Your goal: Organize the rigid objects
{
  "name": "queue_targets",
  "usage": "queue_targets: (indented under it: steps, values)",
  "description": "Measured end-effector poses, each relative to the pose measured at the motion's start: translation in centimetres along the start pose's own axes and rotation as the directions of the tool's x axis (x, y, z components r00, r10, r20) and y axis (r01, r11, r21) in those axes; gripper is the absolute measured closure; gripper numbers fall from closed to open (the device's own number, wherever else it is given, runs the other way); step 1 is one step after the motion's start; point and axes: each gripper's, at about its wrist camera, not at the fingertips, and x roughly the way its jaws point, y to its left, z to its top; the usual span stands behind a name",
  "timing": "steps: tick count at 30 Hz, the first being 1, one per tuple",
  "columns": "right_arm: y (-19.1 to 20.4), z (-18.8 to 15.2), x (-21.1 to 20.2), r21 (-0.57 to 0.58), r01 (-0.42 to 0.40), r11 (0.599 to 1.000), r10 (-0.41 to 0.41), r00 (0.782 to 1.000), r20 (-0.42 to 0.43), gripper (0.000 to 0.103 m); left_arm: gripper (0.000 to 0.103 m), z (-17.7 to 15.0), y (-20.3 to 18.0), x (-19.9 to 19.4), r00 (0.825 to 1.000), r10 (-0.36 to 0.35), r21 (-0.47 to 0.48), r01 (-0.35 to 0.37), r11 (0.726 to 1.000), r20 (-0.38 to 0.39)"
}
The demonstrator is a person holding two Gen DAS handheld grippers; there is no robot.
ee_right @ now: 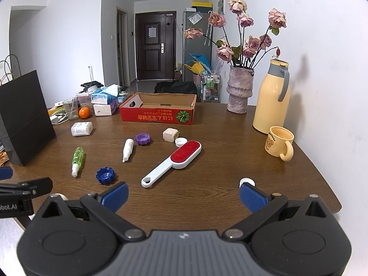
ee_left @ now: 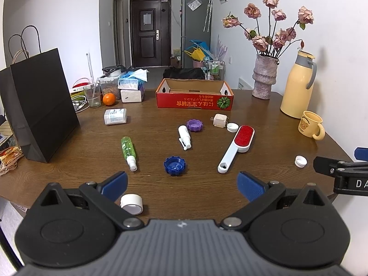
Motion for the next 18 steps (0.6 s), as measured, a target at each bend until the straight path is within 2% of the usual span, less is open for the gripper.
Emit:
queue_targets:
  steps: [18]
  values:
    - [0.10,0.09,-0.09,-0.003,0.001,1.000,-0.001,1.000,0.002,0.000,0.000,0.21,-0.20,-0.20,1.000,0.000,0.002,0.000,1.000,0.007]
